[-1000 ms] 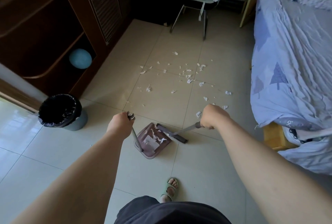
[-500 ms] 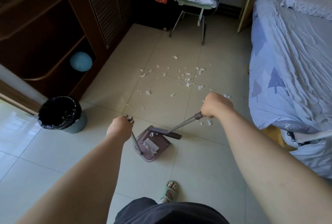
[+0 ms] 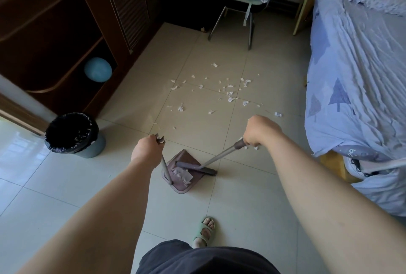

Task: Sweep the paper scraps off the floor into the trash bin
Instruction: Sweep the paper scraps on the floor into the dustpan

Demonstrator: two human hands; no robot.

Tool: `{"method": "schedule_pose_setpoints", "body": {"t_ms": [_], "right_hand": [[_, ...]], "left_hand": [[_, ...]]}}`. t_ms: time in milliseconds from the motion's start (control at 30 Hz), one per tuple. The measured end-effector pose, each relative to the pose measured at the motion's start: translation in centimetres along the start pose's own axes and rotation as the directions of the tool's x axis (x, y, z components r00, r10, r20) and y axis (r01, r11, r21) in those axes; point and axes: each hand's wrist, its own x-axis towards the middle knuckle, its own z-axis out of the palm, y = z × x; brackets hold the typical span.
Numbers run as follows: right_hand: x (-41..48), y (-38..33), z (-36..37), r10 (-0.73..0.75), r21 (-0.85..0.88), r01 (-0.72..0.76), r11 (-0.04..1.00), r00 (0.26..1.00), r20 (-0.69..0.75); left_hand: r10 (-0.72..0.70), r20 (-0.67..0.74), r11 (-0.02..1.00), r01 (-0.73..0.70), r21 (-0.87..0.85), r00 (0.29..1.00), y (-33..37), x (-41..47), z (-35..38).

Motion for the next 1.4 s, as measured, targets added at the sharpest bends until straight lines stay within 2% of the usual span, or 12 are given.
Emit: {"method": "schedule_pose_setpoints", "body": {"t_ms": [67, 167, 367, 500, 733, 900, 1033, 1167, 1267, 1400], "right_hand": [[-0.1, 1.2, -1.4, 0.026, 0.030, -0.025, 0.999, 0.999, -0.039], [-0.4, 2.5, -2.3, 0.078, 0.059, -0.077, 0.995, 0.997, -0.008], [0.3, 4.1, -1.4, 0.113, 0.131, -0.108, 0.985, 0.993, -0.034], [1.1, 4.4, -1.9, 0.164, 0.205, -0.147, 0.968, 0.984, -0.066], [1.5, 2.2, -0.6, 0.181, 0.275, -0.134, 0.952, 0.971, -0.156], [0.1, -1.6, 1.1, 0.040, 0.182, -0.004, 0.983, 0.979, -0.198], [-0.9, -5.0, 1.0, -0.014, 0.196, 0.050, 0.979, 0.984, -0.180], [-2.2, -8.7, 0.9, -0.100, 0.165, 0.129, 0.978, 0.980, -0.174], [-3.3, -11.9, 1.5, -0.128, 0.180, 0.156, 0.971, 0.979, -0.158], [-4.1, -15.4, 2.6, -0.113, 0.279, 0.143, 0.950, 0.986, -0.123]], "left_hand": [[0.017, -0.019, 0.999, -0.016, 0.034, 1.000, 1.1, 0.1, 0.0], [0.043, -0.032, 0.998, -0.041, 0.056, 0.999, 2.9, 0.3, 0.2], [0.010, -0.070, 0.994, -0.003, 0.109, 0.997, 4.2, -0.1, 0.8], [-0.006, -0.102, 0.999, 0.011, 0.052, 0.995, 3.7, -0.3, 0.8], [-0.044, -0.115, 0.999, 0.043, -0.005, 0.992, 0.9, -1.5, -0.4], [-0.072, -0.124, 0.996, 0.065, -0.066, 0.990, -2.4, -2.8, -1.6], [-0.133, -0.132, 0.984, 0.115, -0.133, 0.982, -5.3, -3.3, -2.8], [-0.187, -0.119, 0.952, 0.150, -0.268, 0.975, -8.4, -3.8, -4.2], [-0.218, -0.140, 0.954, 0.180, -0.241, 0.966, -10.9, -4.6, -5.5], [-0.239, -0.202, 0.970, 0.224, -0.091, 0.950, -14.0, -5.8, -7.5]]}}
